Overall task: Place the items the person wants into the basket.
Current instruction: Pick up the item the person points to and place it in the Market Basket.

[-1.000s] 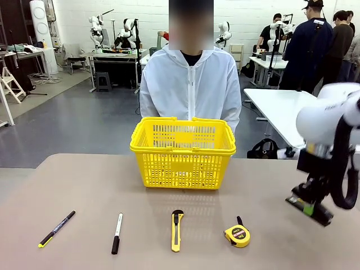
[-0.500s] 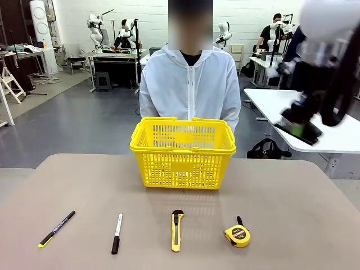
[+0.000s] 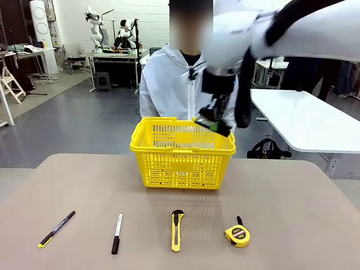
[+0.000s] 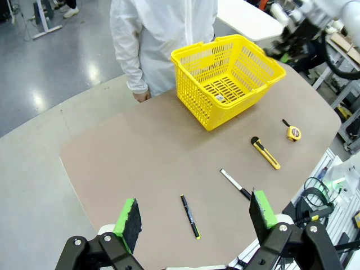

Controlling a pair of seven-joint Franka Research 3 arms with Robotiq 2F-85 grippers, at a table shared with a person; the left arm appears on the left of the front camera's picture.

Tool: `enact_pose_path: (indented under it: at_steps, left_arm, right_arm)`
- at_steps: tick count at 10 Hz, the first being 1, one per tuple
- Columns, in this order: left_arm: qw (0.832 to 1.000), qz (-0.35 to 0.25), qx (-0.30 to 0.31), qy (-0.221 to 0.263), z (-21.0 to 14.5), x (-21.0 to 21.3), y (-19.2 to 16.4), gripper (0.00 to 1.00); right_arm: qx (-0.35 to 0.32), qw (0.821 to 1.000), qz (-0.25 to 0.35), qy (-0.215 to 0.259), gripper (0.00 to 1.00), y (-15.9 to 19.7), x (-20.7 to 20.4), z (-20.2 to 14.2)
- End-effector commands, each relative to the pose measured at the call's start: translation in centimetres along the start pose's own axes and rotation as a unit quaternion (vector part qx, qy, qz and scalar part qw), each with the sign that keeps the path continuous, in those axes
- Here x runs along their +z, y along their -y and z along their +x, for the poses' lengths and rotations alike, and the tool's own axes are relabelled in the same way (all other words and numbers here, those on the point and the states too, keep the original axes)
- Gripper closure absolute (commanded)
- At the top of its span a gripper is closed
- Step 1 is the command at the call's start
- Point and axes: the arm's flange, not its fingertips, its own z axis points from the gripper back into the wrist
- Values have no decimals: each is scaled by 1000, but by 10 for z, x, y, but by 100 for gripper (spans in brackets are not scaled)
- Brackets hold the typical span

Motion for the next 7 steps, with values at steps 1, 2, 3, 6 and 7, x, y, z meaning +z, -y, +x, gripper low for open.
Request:
enact_pose_path:
  at_steps: [1,2,3,6,7]
  left_arm:
    - [1000,-4,-8,3,-2,1,-1,0]
    - [1000,-4,-8,3,-2,1,-1,0]
    - [1000,-4,-8,3,-2,1,-1,0]
    - [1000,-4,-8,3,-2,1,-1,0]
    - [1000,-4,-8,3,-2,1,-1,0]
  right_arm:
    - [47,999,13,-2,70,16,-20,36]
    - [64,998,17,-8,70,16,-43,54]
    - [84,996,19,-14,70,17,-65,69]
    - [110,991,65,-36,70,20,-118,78]
    - [109,991,73,-39,70,23,-130,79]
